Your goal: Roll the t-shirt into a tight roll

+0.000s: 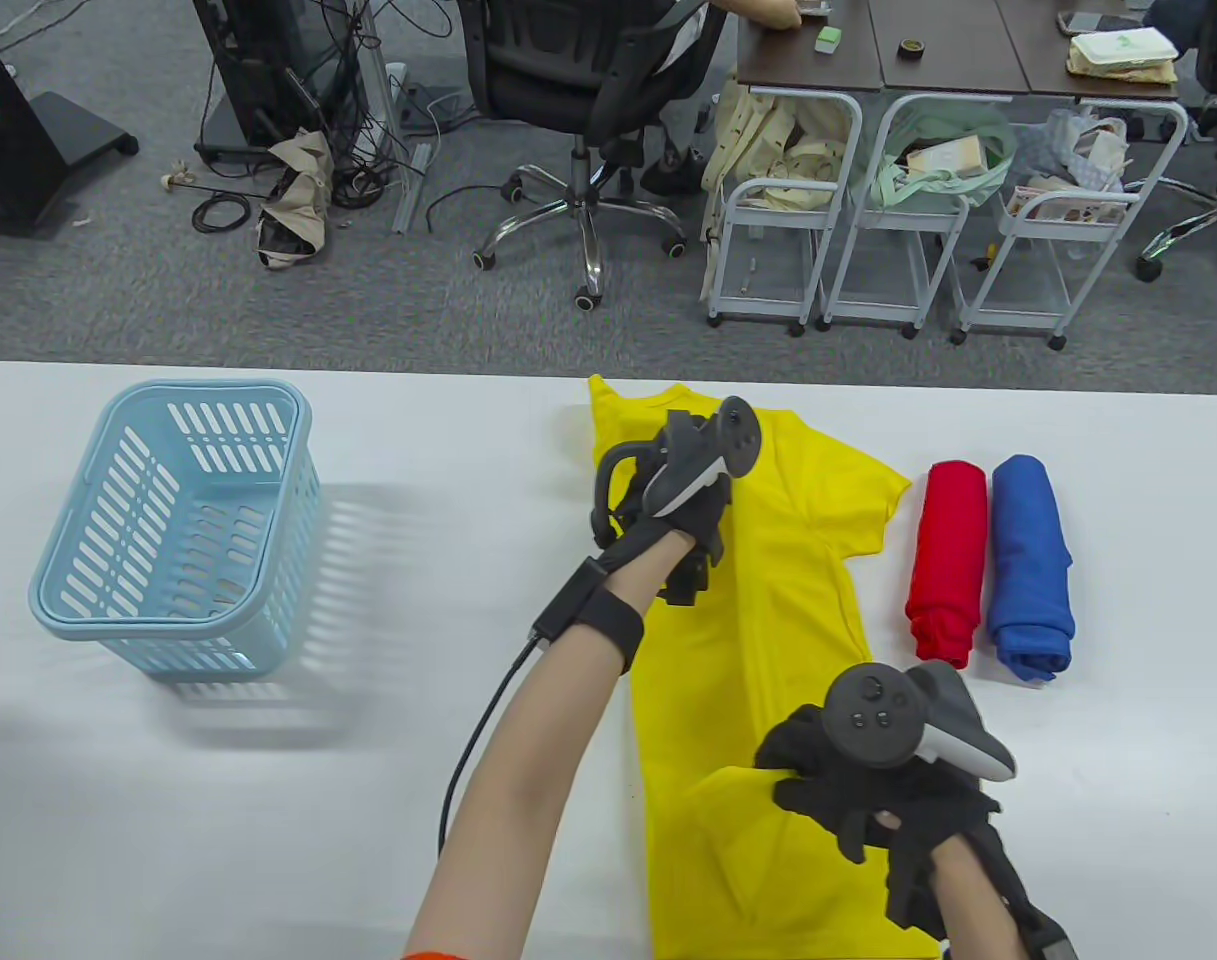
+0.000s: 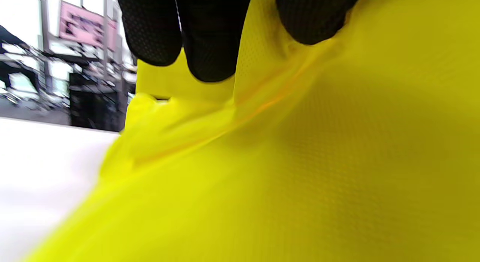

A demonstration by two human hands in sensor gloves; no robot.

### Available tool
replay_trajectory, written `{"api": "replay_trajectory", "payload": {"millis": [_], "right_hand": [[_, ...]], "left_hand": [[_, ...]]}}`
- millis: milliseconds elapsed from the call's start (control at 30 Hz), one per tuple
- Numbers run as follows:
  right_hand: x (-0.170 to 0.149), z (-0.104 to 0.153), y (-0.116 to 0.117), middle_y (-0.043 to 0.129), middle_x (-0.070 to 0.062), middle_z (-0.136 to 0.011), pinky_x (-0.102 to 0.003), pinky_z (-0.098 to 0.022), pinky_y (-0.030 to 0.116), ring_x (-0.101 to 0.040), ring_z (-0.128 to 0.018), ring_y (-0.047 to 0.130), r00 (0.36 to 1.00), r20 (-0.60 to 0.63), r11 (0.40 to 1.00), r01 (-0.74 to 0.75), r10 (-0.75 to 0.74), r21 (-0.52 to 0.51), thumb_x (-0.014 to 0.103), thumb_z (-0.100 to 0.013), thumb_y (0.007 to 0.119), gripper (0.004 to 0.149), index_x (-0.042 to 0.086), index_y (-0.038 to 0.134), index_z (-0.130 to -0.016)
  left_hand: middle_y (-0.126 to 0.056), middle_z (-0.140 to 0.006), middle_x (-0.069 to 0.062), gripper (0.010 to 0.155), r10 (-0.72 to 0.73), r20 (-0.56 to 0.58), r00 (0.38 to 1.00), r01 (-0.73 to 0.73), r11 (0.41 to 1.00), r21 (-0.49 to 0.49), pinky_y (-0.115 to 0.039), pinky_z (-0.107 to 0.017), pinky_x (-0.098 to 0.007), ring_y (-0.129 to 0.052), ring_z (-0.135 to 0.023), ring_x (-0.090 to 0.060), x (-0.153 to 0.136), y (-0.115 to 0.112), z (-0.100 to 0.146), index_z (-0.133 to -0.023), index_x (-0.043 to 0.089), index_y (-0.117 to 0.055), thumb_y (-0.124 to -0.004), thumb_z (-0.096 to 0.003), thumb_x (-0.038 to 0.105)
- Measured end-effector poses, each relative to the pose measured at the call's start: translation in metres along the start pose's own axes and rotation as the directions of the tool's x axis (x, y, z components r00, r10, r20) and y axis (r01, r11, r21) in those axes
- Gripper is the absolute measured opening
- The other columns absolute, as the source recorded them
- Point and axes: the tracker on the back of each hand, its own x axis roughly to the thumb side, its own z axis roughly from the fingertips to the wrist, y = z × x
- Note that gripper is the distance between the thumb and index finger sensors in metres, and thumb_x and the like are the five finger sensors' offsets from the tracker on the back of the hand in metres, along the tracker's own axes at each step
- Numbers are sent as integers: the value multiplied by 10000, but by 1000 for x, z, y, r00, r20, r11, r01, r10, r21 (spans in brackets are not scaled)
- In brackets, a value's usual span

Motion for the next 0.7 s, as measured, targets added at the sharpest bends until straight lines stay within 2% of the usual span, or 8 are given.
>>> {"api": "replay_trajectory", "payload": {"millis": [100,200,300,400,500,567,600,700], "right_hand": [[-46,19,-5,695,-119,-1053,-537,-642,643,-345,-865,778,973,-229,999,35,-41,-31,446,-510,755,501,286,760,-984],[-73,22,-6,607,-173,-1092,-557,-654,597,-397,-898,712,924,-369,994,70,-98,-88,415,-554,685,527,229,675,-1048],[-75,10,-1,587,-166,-1105,-554,-662,590,-399,-919,693,932,-341,991,106,-127,-81,416,-564,671,528,227,655,-1056],[-64,-17,8,550,-155,-1128,-561,-676,570,-401,-960,654,947,-293,992,119,-129,-52,411,-564,681,539,231,626,-1069],[-51,-45,23,479,-138,-1166,-577,-705,514,-433,-1047,525,963,-251,995,98,-93,7,407,-554,719,572,250,587,-1087],[-44,-58,35,388,-117,-1197,-595,-729,446,-445,-1096,390,971,-234,997,63,-49,53,408,-537,761,644,265,518,-1116],[-41,-62,41,318,-102,-1208,-602,-740,399,-445,-1109,312,972,-234,997,31,-13,74,419,-524,785,705,273,460,-1132],[-37,-67,62,164,-81,-1199,-614,-750,307,-443,-1107,145,958,-237,976,-120,161,179,469,-472,848,880,291,312,-1146]], "left_hand": [[-332,-1264,-36,653,-34,58,998,42,989,-144,-617,-765,-566,-552,-1132,-369,23,-20,0,-1129,435,-229,-578,-577,453],[-291,-1262,-57,678,-127,100,987,141,979,-149,-600,-772,-567,-521,-1136,-378,19,-34,10,-1124,418,-163,-549,-571,490],[-336,-1262,-120,675,-91,120,989,115,972,-206,-602,-761,-578,-546,-1117,-414,4,-45,32,-1156,360,-228,-517,-570,528],[-455,-1253,-146,679,-113,163,980,167,914,-371,-615,-749,-583,-593,-1098,-424,-15,-70,63,-1177,305,-348,-490,-566,566],[-217,-1265,-163,788,-165,226,960,263,811,-523,-464,-779,-650,-325,-1148,-440,-34,-101,93,-1183,289,-203,-410,-526,672],[18,-1212,-133,834,-262,287,921,381,750,-540,-322,-786,-673,-104,-1128,-422,-48,-120,107,-1132,305,-7,-388,-511,712],[97,-1178,-117,829,-337,315,887,457,727,-512,-276,-784,-669,-34,-1110,-403,-55,-123,110,-1087,309,96,-271,-469,723],[86,-1177,-83,809,-286,274,918,391,765,-512,-259,-792,-644,-10,-1097,-394,-80,-117,107,-1078,352,70,-288,-446,708]]}}
